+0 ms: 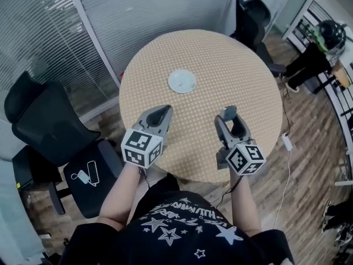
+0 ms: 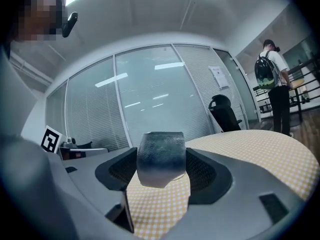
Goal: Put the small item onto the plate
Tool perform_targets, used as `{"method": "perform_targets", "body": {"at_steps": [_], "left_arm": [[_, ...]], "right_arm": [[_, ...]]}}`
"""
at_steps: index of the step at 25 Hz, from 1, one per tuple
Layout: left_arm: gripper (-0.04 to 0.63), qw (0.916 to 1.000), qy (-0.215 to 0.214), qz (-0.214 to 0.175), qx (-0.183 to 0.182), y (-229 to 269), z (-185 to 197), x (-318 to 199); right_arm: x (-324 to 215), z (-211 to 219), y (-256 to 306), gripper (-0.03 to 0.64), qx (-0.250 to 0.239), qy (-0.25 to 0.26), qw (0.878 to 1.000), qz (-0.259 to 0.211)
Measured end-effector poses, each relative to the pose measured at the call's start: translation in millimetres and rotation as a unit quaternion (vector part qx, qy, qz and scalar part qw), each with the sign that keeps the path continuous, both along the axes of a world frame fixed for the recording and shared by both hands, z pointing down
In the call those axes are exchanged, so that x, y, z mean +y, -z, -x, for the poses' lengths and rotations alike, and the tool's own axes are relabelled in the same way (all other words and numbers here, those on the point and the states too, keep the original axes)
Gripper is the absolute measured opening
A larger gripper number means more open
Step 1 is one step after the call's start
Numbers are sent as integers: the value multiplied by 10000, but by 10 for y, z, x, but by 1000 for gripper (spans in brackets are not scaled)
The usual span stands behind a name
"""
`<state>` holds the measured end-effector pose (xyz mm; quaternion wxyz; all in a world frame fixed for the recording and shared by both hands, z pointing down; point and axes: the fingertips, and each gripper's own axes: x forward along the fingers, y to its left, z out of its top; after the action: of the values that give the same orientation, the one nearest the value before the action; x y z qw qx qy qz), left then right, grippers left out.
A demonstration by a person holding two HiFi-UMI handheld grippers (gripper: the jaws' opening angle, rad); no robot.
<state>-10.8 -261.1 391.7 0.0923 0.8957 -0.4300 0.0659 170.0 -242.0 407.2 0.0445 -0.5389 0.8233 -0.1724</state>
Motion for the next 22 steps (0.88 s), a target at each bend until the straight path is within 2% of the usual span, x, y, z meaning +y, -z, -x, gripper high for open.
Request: {"method": "perform_targets", "body": {"at_steps": [12, 19, 22], "left_arm": [[6, 9997, -222, 132, 6, -211, 94, -833], [6, 9989, -138, 455, -35, -517, 214, -1182], [6, 9990, -116, 373, -219, -559, 246, -1293]], "right_arm": [[-965, 322, -236, 296, 443, 245, 9984, 252], [-1401, 561, -591, 296, 814, 514, 9938, 561], [-1553, 664, -740, 296, 892, 620, 9918, 678]]}}
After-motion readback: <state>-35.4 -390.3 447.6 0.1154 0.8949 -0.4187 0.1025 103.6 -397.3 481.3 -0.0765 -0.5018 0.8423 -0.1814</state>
